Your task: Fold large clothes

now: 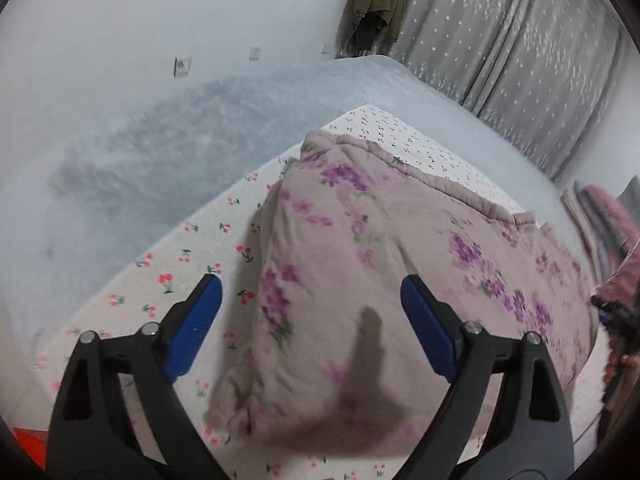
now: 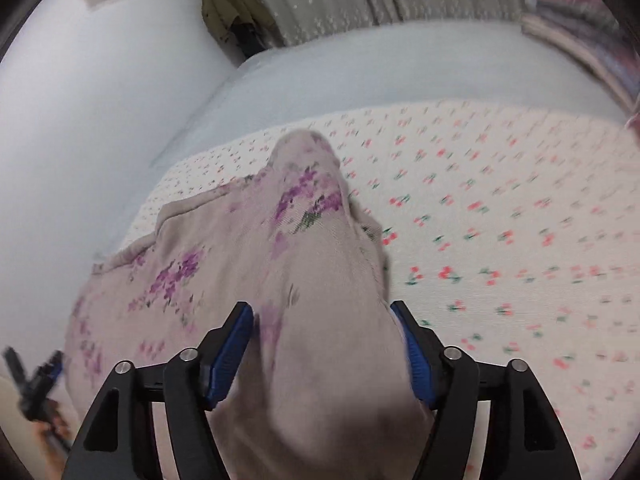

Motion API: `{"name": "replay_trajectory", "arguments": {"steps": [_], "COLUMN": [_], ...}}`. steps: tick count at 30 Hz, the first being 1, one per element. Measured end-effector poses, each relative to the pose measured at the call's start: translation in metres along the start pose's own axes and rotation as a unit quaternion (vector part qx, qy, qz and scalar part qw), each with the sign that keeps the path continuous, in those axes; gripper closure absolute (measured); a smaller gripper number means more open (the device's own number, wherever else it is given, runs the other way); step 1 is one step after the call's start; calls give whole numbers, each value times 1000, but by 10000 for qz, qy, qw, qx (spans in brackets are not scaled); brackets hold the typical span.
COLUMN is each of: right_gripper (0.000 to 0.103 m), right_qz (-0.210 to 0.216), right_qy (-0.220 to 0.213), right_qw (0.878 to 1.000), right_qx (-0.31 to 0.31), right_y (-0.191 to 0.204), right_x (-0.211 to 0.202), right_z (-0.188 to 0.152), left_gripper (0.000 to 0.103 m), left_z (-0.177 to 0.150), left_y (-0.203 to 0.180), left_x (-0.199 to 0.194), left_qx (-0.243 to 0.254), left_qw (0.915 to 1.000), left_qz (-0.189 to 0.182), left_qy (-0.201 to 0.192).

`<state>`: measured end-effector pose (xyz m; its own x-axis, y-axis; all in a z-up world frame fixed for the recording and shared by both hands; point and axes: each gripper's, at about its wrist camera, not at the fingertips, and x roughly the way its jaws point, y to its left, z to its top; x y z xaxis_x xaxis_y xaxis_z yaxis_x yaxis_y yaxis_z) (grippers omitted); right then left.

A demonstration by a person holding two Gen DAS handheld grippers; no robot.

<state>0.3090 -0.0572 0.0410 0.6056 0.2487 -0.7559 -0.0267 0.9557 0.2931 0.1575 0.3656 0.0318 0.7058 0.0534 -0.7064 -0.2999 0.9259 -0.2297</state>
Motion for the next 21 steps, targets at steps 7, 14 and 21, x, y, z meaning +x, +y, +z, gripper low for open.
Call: {"name": "replay_trajectory", "arguments": {"steps": [7, 14, 21], "right_gripper": [20, 15, 8], "right_qz": [-428, -408, -367], "right_qy": [-648, -682, -516], "right_qw": [9944, 9920, 9910], "right_qx": [-721, -983, -1175], "right_y": [17, 20, 22], "right_x": [-77, -122, -122], "right_z": [-41, -92, -151], "left_gripper": [1, 1, 1], "left_z": [-30, -75, -133], "left_y": [-45, -111, -180], "left_x": [-56, -89, -76], "left_qx": [443, 560, 829], "left_qw": [9984, 9975, 9956], "left_qz": [353, 411, 400], "left_qy": [-69, 104, 152]}}
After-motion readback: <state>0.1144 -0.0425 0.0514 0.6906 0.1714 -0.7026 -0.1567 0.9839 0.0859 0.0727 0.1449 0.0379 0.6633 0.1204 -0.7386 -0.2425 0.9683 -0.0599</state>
